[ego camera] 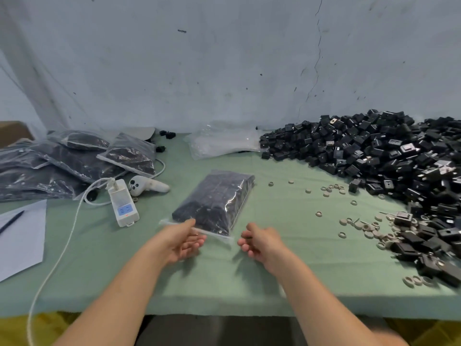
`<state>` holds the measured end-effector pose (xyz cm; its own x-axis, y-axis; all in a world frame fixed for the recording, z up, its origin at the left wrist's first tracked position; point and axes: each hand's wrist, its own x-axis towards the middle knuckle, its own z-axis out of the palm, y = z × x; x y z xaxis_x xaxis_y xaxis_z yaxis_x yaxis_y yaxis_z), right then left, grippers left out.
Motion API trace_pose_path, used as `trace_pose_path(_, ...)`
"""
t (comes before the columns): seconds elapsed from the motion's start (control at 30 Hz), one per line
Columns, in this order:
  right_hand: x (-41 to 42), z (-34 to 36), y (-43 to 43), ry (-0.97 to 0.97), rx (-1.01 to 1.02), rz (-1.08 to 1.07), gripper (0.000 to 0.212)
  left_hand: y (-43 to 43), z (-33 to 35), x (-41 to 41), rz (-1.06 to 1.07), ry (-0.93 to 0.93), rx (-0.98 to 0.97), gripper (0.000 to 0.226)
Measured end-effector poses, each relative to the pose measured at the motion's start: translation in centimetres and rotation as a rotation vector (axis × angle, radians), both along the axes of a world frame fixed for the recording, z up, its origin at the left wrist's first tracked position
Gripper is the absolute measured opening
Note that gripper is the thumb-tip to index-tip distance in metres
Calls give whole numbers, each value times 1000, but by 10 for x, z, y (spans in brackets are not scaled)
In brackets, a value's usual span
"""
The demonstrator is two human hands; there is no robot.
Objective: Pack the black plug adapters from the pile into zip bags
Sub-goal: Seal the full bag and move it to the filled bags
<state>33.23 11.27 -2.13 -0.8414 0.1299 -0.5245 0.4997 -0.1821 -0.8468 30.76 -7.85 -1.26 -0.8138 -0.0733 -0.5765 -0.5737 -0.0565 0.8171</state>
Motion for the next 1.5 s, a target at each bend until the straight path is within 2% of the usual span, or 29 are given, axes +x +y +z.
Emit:
trace_pose_path(0.1, 3, 1, -21, 21, 54, 121, 20, 15, -1, 10, -70, -3, -37, 39)
trace_pose_path(0.27, 15, -2, -23, 55, 78, 192, 25, 39, -6, 24, -123, 9, -29, 32)
trace_pose_path(0.67, 9, -1, -22, -15, 93, 185, 28, 59, -5, 29, -98, 35, -113, 37)
trace_pose_path(0.87, 8, -3, -29, 40, 153, 204, 32, 67, 0, 30, 1, 46, -110, 32)
trace_pose_path(1.03, 7, -4, -36, 38, 248, 209, 32, 62, -6, 32, -10, 64, -100, 33)
trace_pose_path(1.5, 7, -16, -40, 90, 386, 202, 38, 33, -13, 12, 341, 107, -61, 28)
